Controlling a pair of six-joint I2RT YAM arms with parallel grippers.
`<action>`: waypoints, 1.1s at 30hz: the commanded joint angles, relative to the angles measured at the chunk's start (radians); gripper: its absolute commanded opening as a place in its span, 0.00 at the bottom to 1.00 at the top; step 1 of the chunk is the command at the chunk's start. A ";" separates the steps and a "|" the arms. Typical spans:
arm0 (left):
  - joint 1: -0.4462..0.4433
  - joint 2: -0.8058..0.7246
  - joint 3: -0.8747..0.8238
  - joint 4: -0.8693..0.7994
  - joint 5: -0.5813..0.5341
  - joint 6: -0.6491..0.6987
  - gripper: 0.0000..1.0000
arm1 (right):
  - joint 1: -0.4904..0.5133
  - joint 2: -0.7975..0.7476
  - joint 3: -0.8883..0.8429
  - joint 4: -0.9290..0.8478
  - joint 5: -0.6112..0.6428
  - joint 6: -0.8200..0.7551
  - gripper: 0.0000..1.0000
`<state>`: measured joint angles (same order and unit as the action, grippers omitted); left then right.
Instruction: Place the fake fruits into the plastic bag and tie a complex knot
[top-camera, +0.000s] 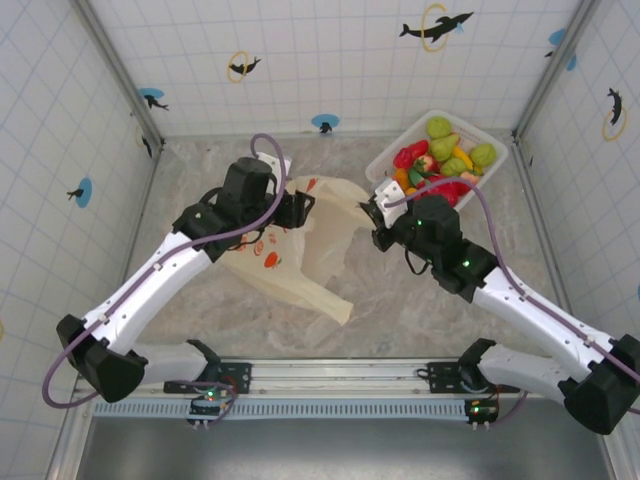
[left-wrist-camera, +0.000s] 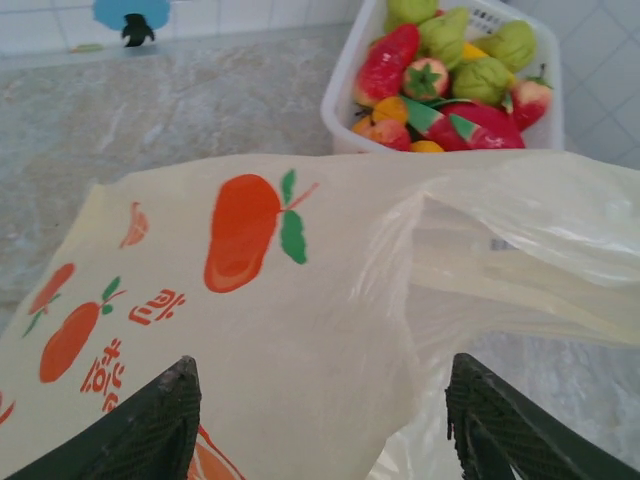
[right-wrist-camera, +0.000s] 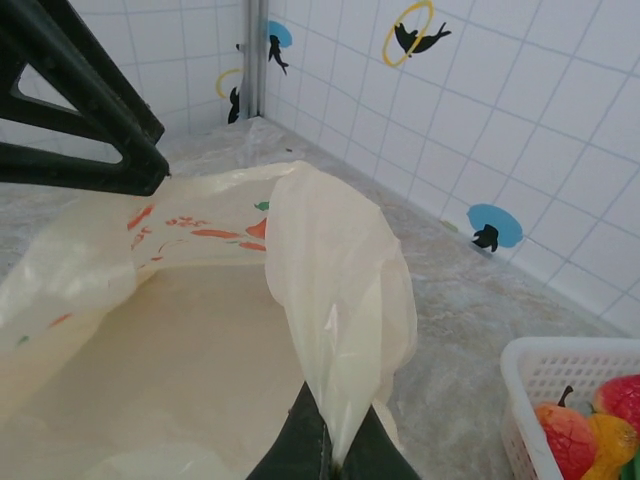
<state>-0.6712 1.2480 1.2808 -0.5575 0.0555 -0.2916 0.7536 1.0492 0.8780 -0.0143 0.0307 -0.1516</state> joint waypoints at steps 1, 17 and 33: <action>0.001 -0.012 -0.045 0.056 0.071 -0.002 0.70 | 0.011 0.011 0.048 -0.035 0.020 0.042 0.00; -0.107 0.020 -0.231 0.205 0.051 -0.090 0.97 | 0.027 0.011 0.071 -0.073 0.070 0.129 0.00; -0.311 0.246 -0.244 0.280 -0.465 -0.322 0.87 | 0.042 -0.015 0.056 -0.059 0.118 0.202 0.00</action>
<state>-0.9707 1.4761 1.0531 -0.2970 -0.2600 -0.5316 0.7883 1.0595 0.9100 -0.0868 0.1246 0.0231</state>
